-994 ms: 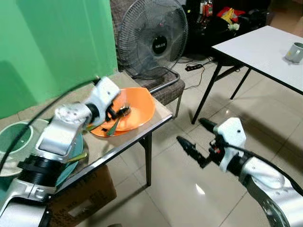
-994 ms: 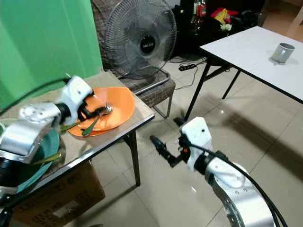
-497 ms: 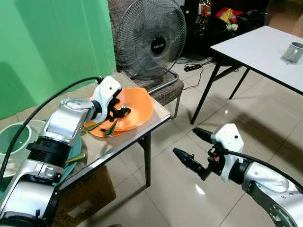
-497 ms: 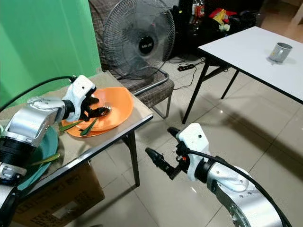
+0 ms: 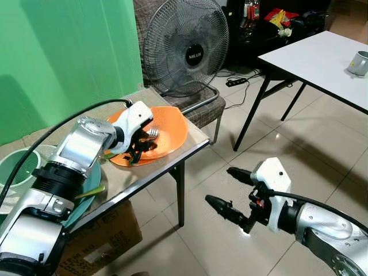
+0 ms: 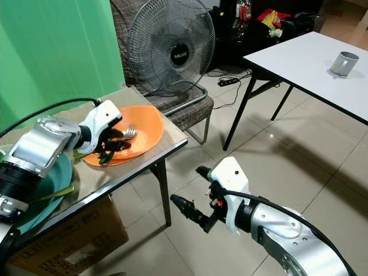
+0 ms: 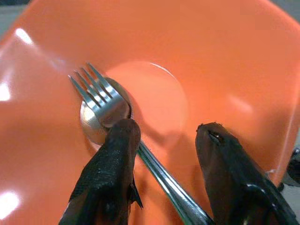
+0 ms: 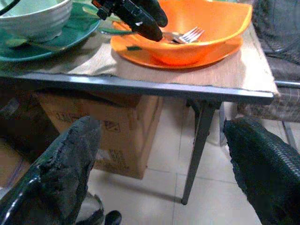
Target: Setting the table
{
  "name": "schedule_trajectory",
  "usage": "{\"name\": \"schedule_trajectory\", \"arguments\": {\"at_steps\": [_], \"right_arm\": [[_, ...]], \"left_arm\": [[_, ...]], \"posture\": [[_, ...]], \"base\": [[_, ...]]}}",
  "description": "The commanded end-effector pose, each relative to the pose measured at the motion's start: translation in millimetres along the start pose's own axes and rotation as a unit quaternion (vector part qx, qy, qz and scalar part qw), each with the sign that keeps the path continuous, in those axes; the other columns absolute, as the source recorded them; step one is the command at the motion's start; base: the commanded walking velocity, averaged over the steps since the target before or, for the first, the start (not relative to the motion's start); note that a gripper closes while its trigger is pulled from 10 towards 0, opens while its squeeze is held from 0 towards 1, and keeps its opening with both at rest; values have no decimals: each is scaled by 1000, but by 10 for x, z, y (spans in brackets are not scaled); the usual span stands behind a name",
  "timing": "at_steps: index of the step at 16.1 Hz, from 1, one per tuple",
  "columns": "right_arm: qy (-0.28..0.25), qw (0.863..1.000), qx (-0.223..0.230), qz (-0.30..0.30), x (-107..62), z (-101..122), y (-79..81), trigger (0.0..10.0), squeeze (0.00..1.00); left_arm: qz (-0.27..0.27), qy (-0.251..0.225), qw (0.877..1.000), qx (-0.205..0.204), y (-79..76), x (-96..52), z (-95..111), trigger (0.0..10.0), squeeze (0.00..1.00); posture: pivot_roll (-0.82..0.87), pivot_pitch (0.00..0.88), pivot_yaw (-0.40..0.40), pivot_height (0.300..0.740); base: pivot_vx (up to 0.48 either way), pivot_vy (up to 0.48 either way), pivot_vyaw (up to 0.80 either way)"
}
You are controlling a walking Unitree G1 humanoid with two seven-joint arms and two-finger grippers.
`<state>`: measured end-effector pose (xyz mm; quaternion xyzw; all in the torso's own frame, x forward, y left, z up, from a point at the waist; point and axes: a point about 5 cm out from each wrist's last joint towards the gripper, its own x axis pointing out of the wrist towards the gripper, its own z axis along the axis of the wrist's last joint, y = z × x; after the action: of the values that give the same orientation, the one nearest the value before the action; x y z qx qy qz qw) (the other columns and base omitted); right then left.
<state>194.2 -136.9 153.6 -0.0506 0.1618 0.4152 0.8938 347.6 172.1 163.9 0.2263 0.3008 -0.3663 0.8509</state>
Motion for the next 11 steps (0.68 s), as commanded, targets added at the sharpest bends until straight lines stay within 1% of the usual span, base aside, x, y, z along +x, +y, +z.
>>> {"name": "schedule_trajectory", "arguments": {"at_steps": [1, 3, 5, 6, 8, 11], "right_arm": [[4, 1000, -4, 9, -17, 14, 28, 10000, 0], [9, 1000, -6, 16, -12, 8, 37, 10000, 0], [12, 1000, -8, 19, -5, 15, 32, 10000, 0], [13, 1000, -8, 20, -4, 15, 30, 10000, 0], [15, 1000, -9, 22, -3, 15, 32, 10000, 0], [20, 999, -10, 29, -2, 5, 39, 10000, 0]], "left_arm": [[5, 2, 1000, 18, 36, -49, 105, 10000, 0], [0, 15, 1000, 26, 26, -45, 100, 10000, 0], [17, 37, 999, 36, 68, -41, 74, 10000, 0], [27, 41, 998, 33, 94, -42, 64, 10000, 0], [27, 43, 998, 33, 103, -46, 62, 10000, 0], [26, 61, 997, 36, 114, -16, 5, 10000, 0]], "posture": [[-76, 0, 10, 740], [-74, 0, 9, 740], [-72, 0, 9, 740], [-72, 0, 10, 740], [-70, 0, 10, 740], [-74, 0, 14, 740]], "base": [[0, 0, 0], [0, 0, 0], [0, 0, 0], [0, 0, 0], [0, 0, 0], [0, 0, 0]]}}
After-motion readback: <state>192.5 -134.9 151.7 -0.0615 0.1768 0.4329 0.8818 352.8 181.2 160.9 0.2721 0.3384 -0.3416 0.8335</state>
